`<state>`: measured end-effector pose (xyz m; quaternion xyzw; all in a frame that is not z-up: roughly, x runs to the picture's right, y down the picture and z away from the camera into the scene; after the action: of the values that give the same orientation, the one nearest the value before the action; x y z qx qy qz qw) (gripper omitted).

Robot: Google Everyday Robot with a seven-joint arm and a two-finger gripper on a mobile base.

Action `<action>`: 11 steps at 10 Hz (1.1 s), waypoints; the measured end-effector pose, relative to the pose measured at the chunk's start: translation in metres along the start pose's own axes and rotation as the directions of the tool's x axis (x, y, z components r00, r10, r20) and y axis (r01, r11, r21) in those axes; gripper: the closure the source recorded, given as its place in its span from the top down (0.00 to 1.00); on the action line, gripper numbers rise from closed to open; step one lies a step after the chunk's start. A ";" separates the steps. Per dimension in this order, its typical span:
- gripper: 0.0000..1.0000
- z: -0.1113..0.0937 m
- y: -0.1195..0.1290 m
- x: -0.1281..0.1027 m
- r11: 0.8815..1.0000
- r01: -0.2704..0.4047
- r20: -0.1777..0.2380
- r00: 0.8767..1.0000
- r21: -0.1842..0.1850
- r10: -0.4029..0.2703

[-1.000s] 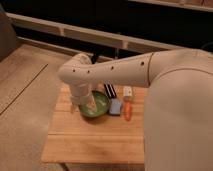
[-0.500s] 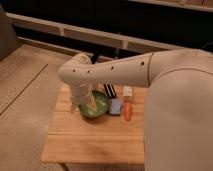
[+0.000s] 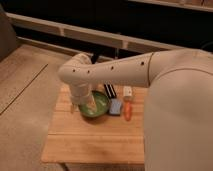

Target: Push the eraser across the table

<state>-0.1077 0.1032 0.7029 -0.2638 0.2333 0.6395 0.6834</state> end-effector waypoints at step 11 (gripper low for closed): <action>0.30 -0.001 0.001 -0.001 1.000 0.002 0.004 1.000 0.000 -0.002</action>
<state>-0.1084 0.1016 0.7023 -0.2627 0.2315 0.6395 0.6844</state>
